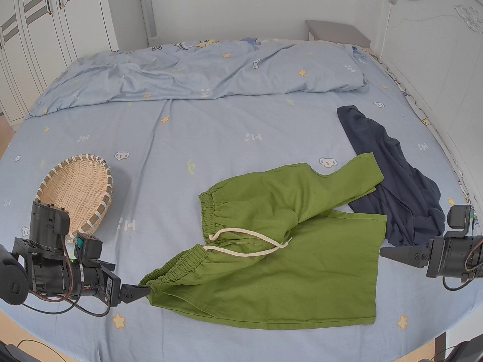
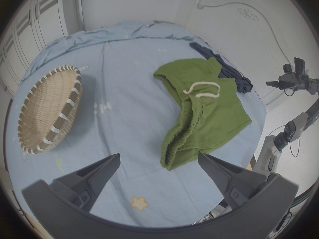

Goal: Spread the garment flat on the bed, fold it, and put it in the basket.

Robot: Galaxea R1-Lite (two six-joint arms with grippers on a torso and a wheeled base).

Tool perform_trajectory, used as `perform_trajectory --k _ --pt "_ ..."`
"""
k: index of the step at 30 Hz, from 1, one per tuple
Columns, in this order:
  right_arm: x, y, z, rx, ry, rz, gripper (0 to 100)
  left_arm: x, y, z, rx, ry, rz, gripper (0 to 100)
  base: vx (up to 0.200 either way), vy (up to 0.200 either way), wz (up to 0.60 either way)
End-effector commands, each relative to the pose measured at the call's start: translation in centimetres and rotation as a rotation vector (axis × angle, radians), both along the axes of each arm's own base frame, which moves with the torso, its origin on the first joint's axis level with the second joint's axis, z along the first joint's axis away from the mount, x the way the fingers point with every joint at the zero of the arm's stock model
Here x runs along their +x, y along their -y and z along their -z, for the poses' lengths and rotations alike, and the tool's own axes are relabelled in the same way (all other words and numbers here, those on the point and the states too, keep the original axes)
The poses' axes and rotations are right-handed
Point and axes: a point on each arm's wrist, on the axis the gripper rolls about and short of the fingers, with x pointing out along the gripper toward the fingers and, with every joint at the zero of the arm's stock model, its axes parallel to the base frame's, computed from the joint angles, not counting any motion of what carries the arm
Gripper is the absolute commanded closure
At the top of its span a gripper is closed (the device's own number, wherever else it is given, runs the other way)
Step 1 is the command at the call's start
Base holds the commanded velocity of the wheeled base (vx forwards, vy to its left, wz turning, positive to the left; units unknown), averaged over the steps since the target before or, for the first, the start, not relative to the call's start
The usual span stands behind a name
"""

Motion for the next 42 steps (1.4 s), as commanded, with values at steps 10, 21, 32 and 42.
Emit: perform_trajectory --k 10,21,32,42 --pt "0.0 0.0 0.8 -0.007 -0.018 -0.001 0 1.3 0.9 2.6 -0.04 -0.135 0.077 0 0.0 0.0 0.0" --pt "0.2 -0.2 0.5 -0.002 -0.012 -0.009 0 3.4 1.5 4.8 -0.048 -0.124 0.081 0 0.0 0.0 0.0" --pt "0.1 -0.2 0.8 -0.006 -0.022 -0.009 0 3.6 1.3 4.6 -0.057 -0.116 0.063 100 0.0 0.0 0.0" --pt "-1.2 0.3 2.1 -0.022 -0.079 -0.016 0 2.2 -1.5 4.1 -0.282 -0.188 -0.017 100 0.0 0.0 0.0"
